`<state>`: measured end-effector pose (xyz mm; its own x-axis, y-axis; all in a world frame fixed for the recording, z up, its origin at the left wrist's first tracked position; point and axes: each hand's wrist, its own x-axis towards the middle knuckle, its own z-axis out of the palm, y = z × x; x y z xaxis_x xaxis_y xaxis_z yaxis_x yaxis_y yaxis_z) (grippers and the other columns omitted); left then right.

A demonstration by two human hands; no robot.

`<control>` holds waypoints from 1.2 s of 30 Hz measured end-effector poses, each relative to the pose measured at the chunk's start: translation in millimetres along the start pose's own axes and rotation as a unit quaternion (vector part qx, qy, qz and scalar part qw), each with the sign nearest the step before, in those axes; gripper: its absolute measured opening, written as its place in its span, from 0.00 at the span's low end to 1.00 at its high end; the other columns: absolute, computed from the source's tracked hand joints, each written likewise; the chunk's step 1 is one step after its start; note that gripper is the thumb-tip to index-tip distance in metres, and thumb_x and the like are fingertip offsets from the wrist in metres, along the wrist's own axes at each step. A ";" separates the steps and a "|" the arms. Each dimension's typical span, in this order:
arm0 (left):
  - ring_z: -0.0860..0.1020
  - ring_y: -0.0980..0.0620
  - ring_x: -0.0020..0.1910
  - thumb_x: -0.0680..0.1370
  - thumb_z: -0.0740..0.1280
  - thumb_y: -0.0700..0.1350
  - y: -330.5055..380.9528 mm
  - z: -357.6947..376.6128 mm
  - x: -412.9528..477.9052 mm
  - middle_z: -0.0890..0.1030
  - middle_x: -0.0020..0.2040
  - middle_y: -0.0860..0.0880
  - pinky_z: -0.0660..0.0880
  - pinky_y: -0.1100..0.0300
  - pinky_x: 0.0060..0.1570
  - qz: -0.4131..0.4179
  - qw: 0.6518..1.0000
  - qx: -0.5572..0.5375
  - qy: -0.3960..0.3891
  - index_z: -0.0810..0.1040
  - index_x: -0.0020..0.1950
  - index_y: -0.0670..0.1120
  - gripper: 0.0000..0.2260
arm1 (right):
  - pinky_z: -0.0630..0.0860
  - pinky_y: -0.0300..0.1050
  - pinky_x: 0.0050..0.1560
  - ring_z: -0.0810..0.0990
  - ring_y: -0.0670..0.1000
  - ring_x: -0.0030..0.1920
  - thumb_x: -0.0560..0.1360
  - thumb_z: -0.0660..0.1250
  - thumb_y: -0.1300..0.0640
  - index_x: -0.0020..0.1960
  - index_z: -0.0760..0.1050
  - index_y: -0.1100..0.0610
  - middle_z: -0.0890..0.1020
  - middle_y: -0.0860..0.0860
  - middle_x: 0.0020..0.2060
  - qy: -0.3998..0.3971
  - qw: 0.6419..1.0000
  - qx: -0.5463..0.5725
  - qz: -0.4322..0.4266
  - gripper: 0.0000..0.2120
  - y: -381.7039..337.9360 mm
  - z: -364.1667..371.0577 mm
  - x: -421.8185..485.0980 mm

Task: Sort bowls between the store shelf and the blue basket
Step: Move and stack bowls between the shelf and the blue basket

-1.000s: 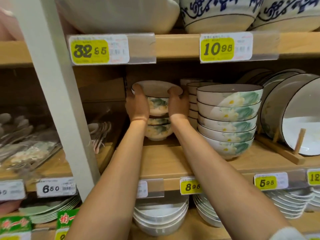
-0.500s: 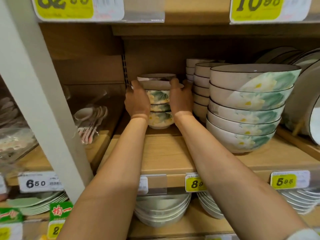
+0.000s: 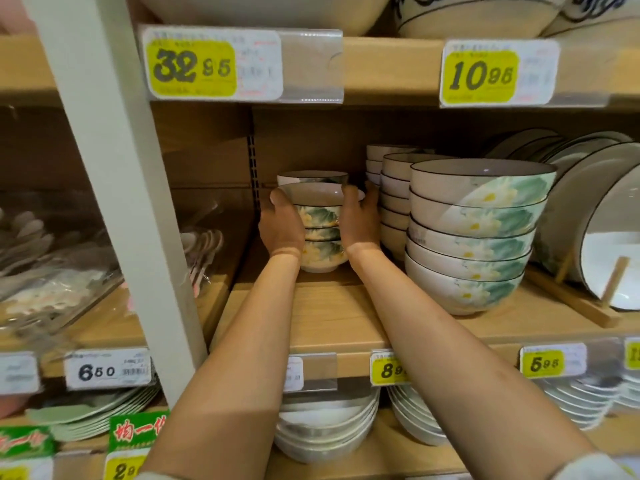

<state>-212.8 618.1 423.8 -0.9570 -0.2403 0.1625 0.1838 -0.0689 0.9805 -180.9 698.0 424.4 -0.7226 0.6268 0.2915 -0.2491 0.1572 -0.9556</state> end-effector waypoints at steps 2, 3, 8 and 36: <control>0.72 0.41 0.64 0.82 0.51 0.54 3.3 -2.3 -5.4 0.75 0.65 0.41 0.68 0.51 0.64 -0.017 0.999 -0.043 -0.004 0.73 0.68 0.47 0.21 | 0.62 0.54 0.71 0.64 0.57 0.73 0.78 0.57 0.42 0.78 0.54 0.50 0.64 0.54 0.75 -0.009 1.000 0.000 0.008 0.32 -4.7 -4.1 -3.7; 0.72 0.42 0.65 0.82 0.52 0.54 6.5 -4.0 -8.7 0.74 0.67 0.42 0.67 0.50 0.66 -0.020 0.998 -0.066 0.004 0.72 0.70 0.47 0.21 | 0.61 0.54 0.73 0.63 0.57 0.74 0.80 0.56 0.43 0.78 0.53 0.50 0.63 0.53 0.76 -0.010 1.000 -0.004 0.008 0.30 -7.4 -7.3 -5.5; 0.69 0.42 0.69 0.79 0.56 0.56 27.8 -12.5 -31.0 0.71 0.71 0.43 0.66 0.45 0.69 0.055 0.997 -0.052 0.010 0.68 0.73 0.47 0.25 | 0.64 0.57 0.71 0.67 0.59 0.71 0.79 0.55 0.40 0.77 0.56 0.47 0.67 0.54 0.73 -0.023 0.998 -0.052 0.027 0.28 -22.4 -29.9 -33.0; 0.84 0.52 0.42 0.80 0.55 0.40 2.5 -347.4 -335.2 0.86 0.41 0.47 0.79 0.60 0.47 -0.064 0.989 -0.093 0.092 0.80 0.48 0.42 0.13 | 0.78 0.50 0.56 0.85 0.56 0.49 0.79 0.59 0.59 0.50 0.80 0.60 0.85 0.60 0.47 -0.317 0.884 0.220 0.265 0.11 -5.4 -116.1 -358.5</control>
<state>186.5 362.1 333.5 -0.9213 -0.3888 -0.0020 0.1174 -0.2831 0.9519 154.3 561.0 320.1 -0.9942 -0.0521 -0.0944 0.1077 -0.4293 -0.8967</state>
